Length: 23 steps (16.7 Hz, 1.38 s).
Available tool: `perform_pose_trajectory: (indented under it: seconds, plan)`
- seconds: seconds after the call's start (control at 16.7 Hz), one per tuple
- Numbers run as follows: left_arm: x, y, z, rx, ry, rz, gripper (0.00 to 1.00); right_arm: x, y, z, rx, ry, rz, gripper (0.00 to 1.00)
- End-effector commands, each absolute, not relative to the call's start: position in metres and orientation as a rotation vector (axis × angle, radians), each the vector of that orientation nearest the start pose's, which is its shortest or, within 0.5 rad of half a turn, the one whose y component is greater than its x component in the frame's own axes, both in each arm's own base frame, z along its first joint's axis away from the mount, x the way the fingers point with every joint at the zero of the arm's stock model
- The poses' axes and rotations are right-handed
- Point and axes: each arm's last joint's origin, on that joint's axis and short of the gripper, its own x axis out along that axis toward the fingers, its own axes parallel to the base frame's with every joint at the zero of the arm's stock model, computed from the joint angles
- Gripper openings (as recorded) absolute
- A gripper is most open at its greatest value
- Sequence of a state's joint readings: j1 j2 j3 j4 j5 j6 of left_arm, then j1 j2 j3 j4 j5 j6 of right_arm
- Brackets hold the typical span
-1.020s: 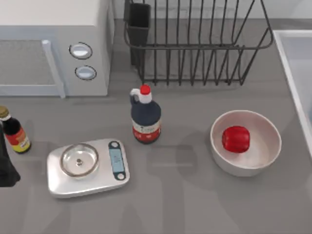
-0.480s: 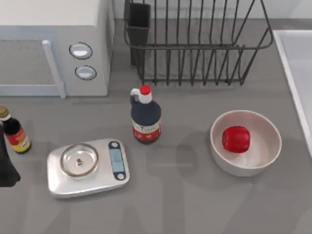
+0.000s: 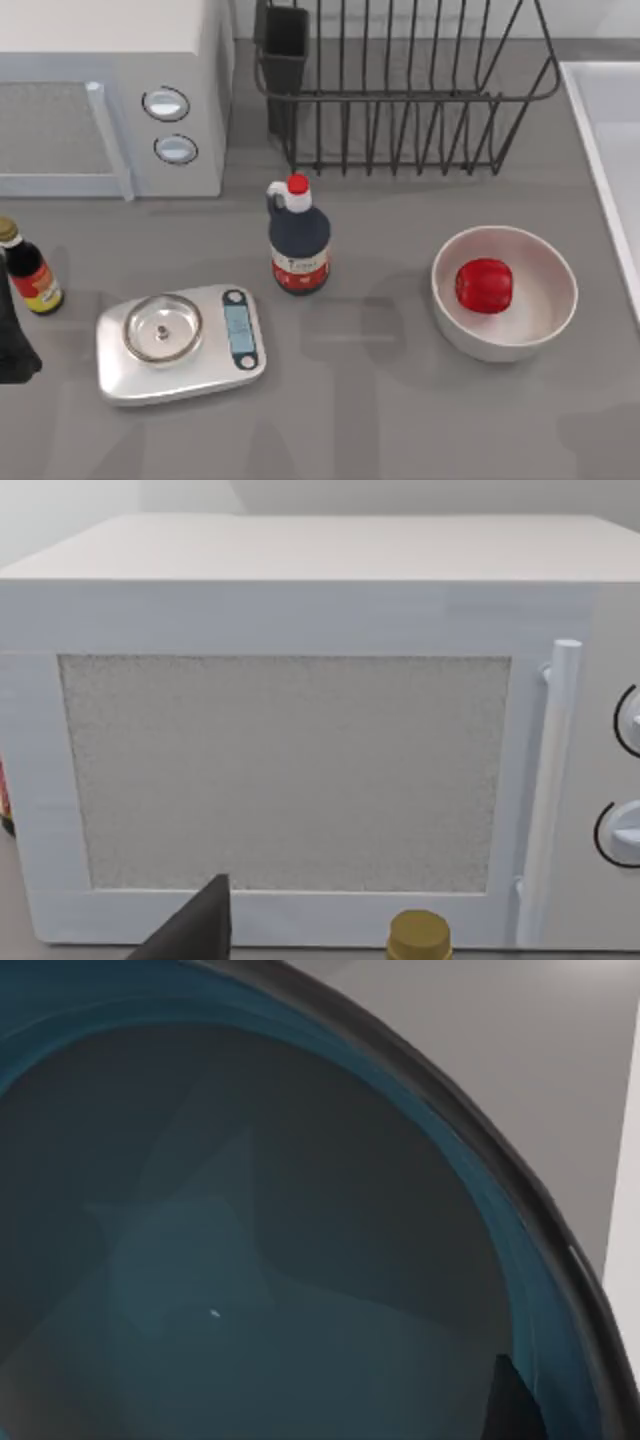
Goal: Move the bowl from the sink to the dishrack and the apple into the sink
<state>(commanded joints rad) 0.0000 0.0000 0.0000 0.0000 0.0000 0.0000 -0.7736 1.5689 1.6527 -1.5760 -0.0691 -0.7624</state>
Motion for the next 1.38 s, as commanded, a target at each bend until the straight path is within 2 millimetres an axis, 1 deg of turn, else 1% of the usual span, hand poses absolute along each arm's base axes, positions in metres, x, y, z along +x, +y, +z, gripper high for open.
perform_pose_trajectory:
  seconds: [0.06,0.18,0.54,0.66,0.72,0.84,0.96,1.08,1.14,1.26,1.38]
  plan:
    - [0.106,-0.001,0.160,0.000,0.000,0.000,1.00,0.191,-0.182,0.349,0.003,1.467,-0.008,0.00]
    - [0.106,-0.001,0.160,0.000,0.000,0.000,1.00,0.185,-0.180,0.351,0.005,1.467,-0.007,0.00]
    - [0.106,-0.001,0.160,0.000,0.000,0.000,1.00,0.189,-0.178,0.352,-0.010,1.460,-0.013,0.00]
    - [0.106,-0.001,0.160,0.000,0.000,0.000,1.00,0.202,-0.173,0.355,-0.067,1.434,-0.045,0.00]
    - [0.106,-0.001,0.160,0.000,0.000,0.000,1.00,0.212,-0.168,0.357,-0.109,1.412,-0.066,0.00]
    - [0.106,-0.001,0.160,0.000,0.000,0.000,1.00,0.239,-0.152,0.360,-0.209,1.348,-0.106,0.00]
    - [0.106,-0.001,0.160,0.000,0.000,0.000,1.00,0.272,-0.125,0.362,-0.312,1.254,-0.138,0.00]
    - [0.106,-0.001,0.160,0.000,0.000,0.000,1.00,0.307,-0.086,0.362,-0.402,1.129,-0.156,0.00]
    - [0.106,-0.001,0.160,0.000,0.000,0.000,1.00,0.323,-0.061,0.362,-0.437,1.056,-0.159,0.00]
    - [0.106,-0.001,0.160,0.000,0.000,0.000,1.00,0.348,-0.004,0.361,-0.479,0.894,-0.153,0.00]
    - [0.106,-0.001,0.160,0.000,0.000,0.000,1.00,0.361,0.059,0.362,-0.480,0.719,-0.131,0.00]
